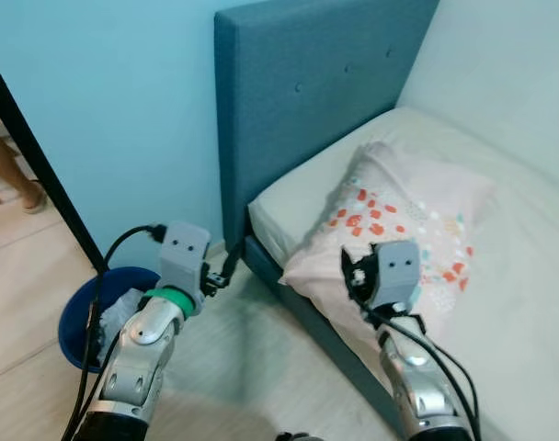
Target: Clean up the room
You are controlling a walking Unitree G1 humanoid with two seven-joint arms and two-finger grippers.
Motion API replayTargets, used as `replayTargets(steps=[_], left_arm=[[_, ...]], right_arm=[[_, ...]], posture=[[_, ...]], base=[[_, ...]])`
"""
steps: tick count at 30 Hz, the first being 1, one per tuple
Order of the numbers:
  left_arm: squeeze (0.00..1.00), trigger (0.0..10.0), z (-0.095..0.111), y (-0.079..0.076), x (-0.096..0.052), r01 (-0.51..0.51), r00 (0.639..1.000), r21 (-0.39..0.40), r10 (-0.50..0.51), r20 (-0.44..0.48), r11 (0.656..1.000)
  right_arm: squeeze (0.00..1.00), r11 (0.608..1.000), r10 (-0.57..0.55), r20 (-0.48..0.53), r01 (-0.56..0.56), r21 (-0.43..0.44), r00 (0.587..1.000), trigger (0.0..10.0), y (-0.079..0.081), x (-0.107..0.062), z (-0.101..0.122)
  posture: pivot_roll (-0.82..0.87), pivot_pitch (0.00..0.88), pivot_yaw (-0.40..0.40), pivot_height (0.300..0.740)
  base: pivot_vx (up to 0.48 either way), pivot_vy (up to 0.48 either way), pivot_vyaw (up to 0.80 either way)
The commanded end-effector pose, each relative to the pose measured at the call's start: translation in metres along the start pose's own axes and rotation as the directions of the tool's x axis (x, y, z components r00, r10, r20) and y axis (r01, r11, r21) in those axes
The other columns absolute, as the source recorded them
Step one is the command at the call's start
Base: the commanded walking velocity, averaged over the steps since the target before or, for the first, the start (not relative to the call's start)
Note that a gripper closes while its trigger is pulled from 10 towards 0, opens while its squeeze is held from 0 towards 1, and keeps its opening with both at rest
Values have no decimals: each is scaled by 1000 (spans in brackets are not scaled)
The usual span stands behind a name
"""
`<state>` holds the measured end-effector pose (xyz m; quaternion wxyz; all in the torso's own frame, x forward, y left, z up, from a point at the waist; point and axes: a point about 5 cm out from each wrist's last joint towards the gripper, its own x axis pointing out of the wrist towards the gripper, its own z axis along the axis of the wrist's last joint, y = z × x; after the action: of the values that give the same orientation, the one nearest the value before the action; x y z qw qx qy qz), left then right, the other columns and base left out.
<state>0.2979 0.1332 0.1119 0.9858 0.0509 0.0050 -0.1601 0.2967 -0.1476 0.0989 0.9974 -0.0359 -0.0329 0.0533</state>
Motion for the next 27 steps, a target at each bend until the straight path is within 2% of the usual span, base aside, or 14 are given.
replayTargets(steps=[1, 8, 13, 27], left_arm=[[0, 10000, -5, -1, -2, -2, 1000, -11, 1, -25, 1000], [0, 10000, -3, 1, -2, -21, 1000, 6, 21, -2, 1000], [0, 10000, -1, 5, -1, -51, 999, 18, 51, 16, 999], [0, 10000, -1, 4, -1, -49, 999, 23, 49, 19, 999]], right_arm=[[0, 1000, 3, -26, -2, 13, 1000, 10000, 3, -3, -6], [0, 1000, 7, -21, -7, 12, 1000, 10000, 4, -3, -6], [0, 1000, 26, -2, -27, -12, 1000, 10000, 7, -3, -4], [0, 999, 33, 6, -33, -15, 999, 10000, 7, -3, -3]], posture=[[17, 48, 44, 740], [17, 50, 44, 740], [16, 51, 44, 740], [15, 54, 43, 740]], base=[[0, 0, -800], [76, 0, -800], [436, 0, 0], [480, 0, 0]])
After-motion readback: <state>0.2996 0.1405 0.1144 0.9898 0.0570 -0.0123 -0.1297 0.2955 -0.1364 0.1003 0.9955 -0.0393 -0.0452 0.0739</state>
